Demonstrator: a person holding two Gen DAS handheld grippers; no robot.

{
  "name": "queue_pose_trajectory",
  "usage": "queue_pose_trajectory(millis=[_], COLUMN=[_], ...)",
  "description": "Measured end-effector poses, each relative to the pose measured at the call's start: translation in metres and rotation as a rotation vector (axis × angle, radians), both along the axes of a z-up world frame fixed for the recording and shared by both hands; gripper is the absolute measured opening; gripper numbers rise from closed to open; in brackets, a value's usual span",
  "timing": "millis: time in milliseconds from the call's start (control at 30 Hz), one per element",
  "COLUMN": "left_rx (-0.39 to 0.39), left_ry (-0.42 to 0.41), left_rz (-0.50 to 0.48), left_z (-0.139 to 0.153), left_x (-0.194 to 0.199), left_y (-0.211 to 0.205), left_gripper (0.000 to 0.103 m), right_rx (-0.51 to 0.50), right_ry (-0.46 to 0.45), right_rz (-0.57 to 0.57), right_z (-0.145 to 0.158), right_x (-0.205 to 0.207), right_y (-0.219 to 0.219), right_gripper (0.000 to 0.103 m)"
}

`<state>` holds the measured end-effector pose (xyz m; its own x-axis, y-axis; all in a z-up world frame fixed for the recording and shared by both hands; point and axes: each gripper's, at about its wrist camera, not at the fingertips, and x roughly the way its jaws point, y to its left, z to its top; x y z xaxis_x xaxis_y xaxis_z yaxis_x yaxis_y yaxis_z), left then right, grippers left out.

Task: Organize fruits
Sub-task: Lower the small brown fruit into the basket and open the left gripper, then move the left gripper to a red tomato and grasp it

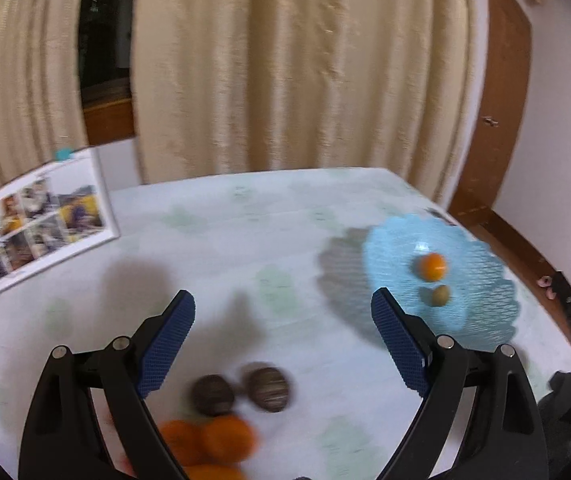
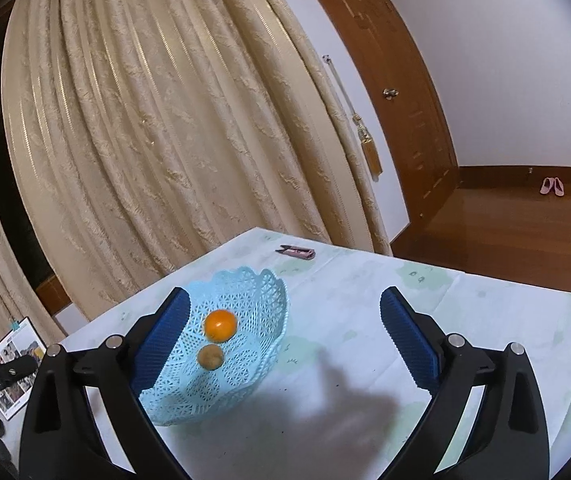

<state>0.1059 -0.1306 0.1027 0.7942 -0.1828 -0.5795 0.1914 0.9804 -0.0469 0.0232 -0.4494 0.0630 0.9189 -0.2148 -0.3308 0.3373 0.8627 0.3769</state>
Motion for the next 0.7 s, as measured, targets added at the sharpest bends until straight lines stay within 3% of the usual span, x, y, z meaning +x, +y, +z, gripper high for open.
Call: queue_pose_trajectory(millis=[200,400,600,700], left_rx=[0.048,0.043,0.013,-0.015], left_ry=[-0.023,0.004,0.080,0.145], left_rz=[0.080,0.128,0.155,0.168], left_z=[0.003,-0.005,-0.029,-0.047], left_x=[-0.014,-0.026,-0.032,-0.028], left_y=[0.045,0.088,0.122,0.136], left_gripper=[0.089,0.085,0.067,0.048], right_rx=[-0.011,-0.033,-0.087,-0.105], right_ry=[0.033,0.073,0.094,0.105], right_rz=[0.044,0.063,0.079,0.112], right_z=[-0.001,-0.002,0.000,0.000], right_x=[0.005,0.009,0.009,0.007], right_y=[0.006,0.014,0.030,0.045], right_gripper=[0.097,0.097,0.097,0.097])
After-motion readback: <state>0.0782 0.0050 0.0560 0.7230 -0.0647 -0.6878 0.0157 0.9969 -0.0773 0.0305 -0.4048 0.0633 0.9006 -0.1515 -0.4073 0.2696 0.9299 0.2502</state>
